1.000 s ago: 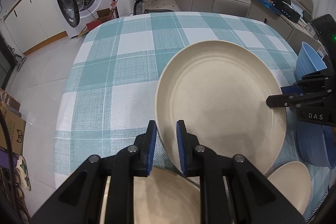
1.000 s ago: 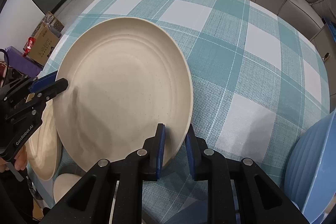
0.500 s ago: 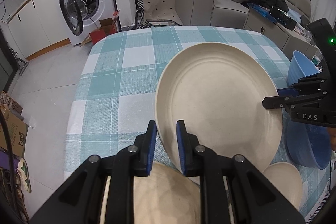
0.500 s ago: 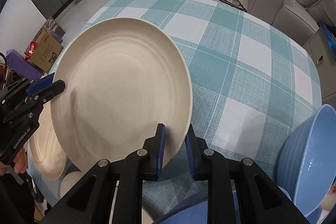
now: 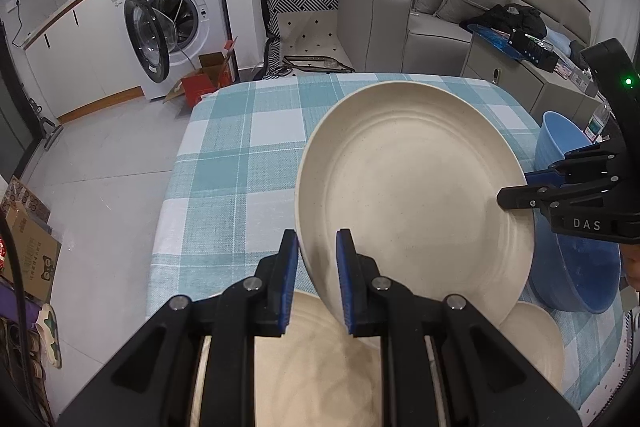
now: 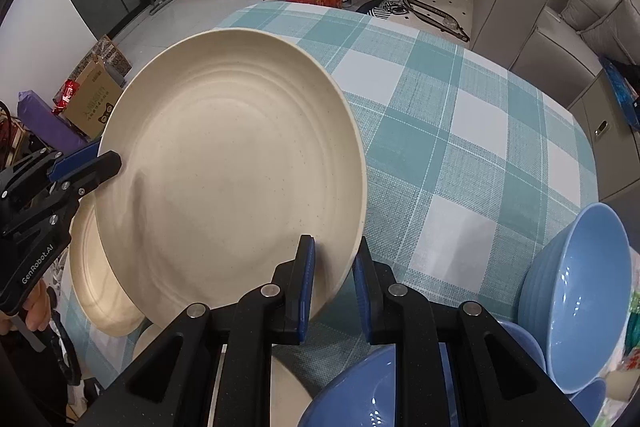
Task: Organize plates and bowls
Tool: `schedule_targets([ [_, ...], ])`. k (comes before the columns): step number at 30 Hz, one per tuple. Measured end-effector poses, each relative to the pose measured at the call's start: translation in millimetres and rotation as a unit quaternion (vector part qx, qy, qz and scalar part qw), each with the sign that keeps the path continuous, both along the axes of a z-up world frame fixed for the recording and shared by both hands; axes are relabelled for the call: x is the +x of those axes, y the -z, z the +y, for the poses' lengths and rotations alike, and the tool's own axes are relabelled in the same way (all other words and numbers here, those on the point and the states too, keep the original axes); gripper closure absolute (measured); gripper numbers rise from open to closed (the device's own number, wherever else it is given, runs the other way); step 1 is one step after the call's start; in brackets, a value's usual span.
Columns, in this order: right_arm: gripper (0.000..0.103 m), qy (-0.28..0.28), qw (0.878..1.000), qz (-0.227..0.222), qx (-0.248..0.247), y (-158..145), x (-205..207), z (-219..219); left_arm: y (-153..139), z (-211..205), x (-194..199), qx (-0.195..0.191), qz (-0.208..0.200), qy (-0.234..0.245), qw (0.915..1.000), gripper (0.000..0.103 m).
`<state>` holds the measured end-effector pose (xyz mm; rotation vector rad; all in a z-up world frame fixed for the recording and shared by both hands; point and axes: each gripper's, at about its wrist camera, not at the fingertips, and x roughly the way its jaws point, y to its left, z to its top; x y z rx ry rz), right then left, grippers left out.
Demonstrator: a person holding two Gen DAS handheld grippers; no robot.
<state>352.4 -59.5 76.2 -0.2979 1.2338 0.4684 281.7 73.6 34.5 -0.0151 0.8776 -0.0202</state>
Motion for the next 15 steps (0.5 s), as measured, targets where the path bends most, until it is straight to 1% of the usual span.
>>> schedule_targets([
  [6, 0.084, -0.003, 1.000, -0.007, 0.001, -10.4, -6.7, -0.7, -7.1, -1.0, -6.6, -0.002, -0.005, -0.002, 1.0000, 0.086],
  [15, 0.084, 0.000, 1.000, -0.008, -0.001, -16.4, -12.1, -12.4, -11.4, -9.7, -14.0, -0.005, -0.007, 0.009, 0.9999, 0.086],
])
